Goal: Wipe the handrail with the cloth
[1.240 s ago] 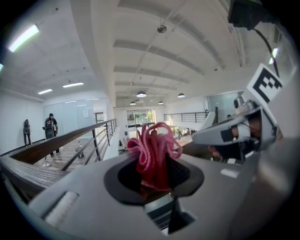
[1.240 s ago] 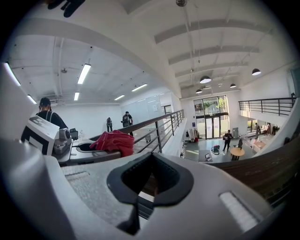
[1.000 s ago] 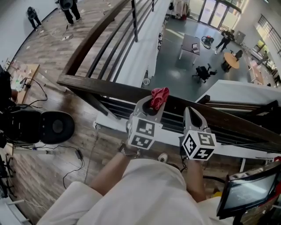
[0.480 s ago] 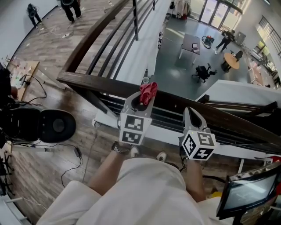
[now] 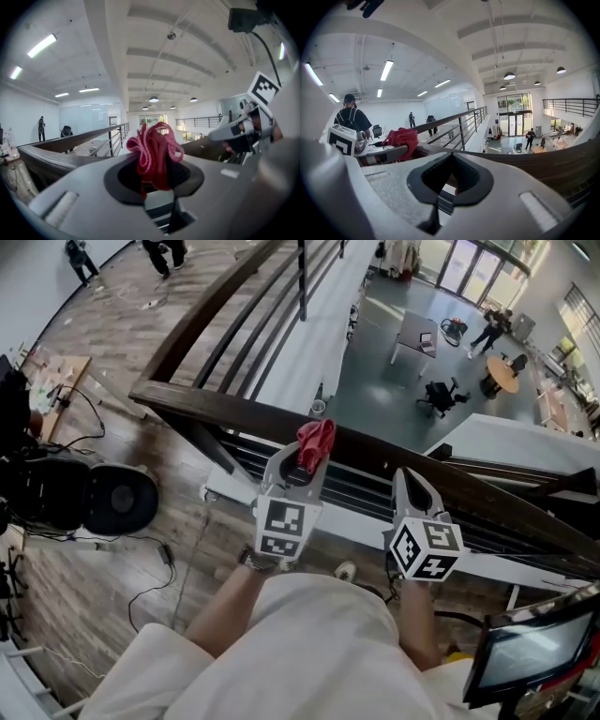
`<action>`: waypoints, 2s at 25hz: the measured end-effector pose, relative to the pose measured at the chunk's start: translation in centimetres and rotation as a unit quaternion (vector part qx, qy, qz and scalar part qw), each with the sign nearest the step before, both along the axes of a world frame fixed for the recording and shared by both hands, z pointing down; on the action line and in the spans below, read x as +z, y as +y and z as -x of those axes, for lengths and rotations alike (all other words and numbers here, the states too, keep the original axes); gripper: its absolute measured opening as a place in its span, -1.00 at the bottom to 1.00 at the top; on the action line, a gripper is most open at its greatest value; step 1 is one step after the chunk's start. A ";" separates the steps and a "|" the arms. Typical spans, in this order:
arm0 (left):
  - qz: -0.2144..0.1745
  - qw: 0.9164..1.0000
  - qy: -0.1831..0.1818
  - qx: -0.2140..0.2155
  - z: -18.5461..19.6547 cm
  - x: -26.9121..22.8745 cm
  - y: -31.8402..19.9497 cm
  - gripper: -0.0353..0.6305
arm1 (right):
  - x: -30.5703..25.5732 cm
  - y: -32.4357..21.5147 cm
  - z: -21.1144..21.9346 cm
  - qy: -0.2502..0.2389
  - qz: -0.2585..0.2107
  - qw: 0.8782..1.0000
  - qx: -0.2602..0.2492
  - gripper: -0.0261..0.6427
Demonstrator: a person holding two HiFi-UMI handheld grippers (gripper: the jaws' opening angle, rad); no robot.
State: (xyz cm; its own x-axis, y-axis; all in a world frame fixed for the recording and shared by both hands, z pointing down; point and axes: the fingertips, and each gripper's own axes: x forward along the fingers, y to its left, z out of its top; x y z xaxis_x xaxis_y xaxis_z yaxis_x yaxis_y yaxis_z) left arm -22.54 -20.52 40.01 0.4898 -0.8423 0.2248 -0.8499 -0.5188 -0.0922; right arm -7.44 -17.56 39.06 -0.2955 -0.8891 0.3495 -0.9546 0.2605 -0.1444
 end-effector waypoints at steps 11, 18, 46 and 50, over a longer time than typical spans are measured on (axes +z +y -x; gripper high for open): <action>0.049 0.999 -0.004 -0.002 -0.3 3.2 1.8 -0.53 | 0.2 -0.2 0.6 0.004 0.005 1.000 -0.010 -0.91; 0.076 0.997 0.000 0.006 -0.5 4.6 1.8 -0.53 | 0.2 -0.1 0.3 0.006 0.004 1.000 -0.003 -0.91; 0.105 0.991 0.000 0.081 -6.3 5.6 3.8 -0.53 | 0.7 1.2 -2.0 -0.003 0.003 1.000 0.019 -0.91; 0.105 0.991 -0.003 0.081 -5.9 5.7 3.5 -0.53 | 1.0 1.1 -1.8 -0.003 0.004 1.000 0.019 -0.91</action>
State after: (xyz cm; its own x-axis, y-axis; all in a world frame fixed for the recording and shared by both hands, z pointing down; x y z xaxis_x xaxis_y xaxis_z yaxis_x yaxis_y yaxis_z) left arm -16.69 -16.97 45.71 0.6130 -0.6875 0.3893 -0.7538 -0.6566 0.0275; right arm -5.67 -16.48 40.06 -0.2644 -0.8965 0.3554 -0.9627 0.2236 -0.1524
